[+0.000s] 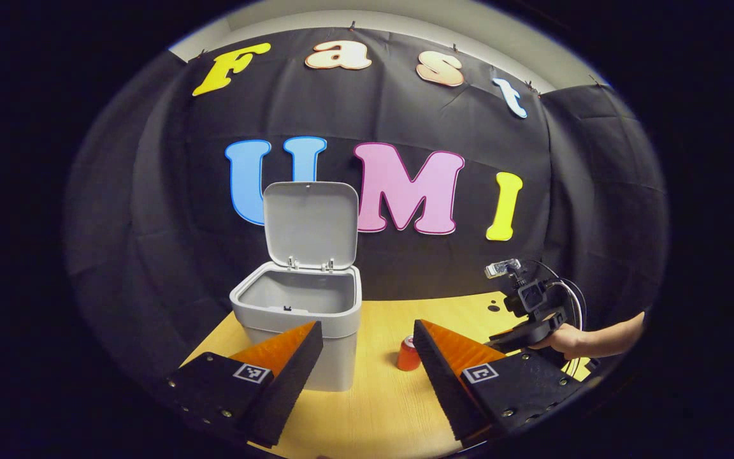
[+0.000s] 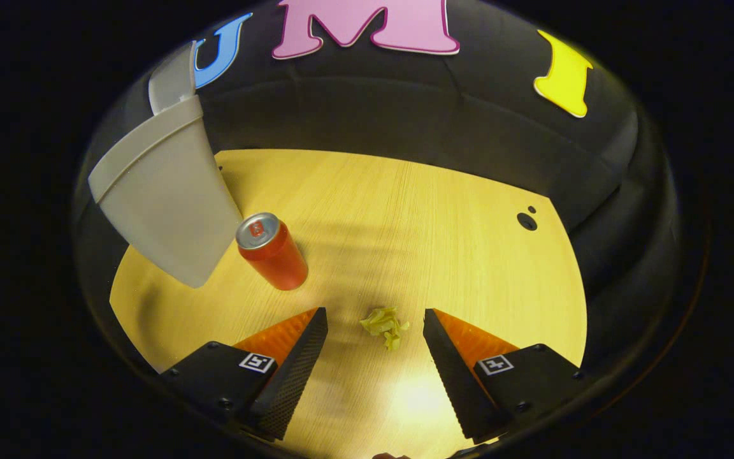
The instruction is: Press the lid of the desktop garbage bin to open it, pick up the crumpled paper on the desktop and throw it into the bin, then pick up the pop can on the desktop and drop it into the bin, and finally close the garbage bin lid.
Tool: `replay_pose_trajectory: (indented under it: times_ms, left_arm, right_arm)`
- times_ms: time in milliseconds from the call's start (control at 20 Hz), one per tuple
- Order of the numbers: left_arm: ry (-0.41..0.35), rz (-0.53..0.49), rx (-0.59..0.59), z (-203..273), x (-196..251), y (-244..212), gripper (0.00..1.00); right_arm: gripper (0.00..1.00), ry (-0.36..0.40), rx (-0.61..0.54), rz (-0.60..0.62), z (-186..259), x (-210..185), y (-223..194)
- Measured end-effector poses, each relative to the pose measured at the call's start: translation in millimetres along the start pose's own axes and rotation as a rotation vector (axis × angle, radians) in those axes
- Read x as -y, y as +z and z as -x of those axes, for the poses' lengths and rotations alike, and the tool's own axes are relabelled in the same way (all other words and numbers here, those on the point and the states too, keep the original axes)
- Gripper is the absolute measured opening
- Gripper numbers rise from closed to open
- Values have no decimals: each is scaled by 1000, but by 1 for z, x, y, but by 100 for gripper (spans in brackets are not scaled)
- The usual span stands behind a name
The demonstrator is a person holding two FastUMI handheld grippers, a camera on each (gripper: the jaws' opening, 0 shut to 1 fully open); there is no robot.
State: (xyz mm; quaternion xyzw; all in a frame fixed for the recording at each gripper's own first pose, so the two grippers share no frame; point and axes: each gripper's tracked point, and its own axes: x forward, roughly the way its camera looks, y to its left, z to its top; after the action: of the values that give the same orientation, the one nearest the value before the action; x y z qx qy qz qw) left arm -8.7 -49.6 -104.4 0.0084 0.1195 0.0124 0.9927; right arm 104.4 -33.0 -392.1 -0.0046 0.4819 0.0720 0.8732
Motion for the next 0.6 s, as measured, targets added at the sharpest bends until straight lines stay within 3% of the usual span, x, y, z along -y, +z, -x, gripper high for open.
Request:
replay_pose_trajectory:
  times_ms: [300,600]
  left_arm:
    - [97,38,-52,-1,-10,-14,94]
    - [132,37,-71,-8,4,-15,94]
  right_arm:
    - [99,39,-127,-38,-43,1,-21]
    - [99,76,-213,-1,-64,-1,-46]
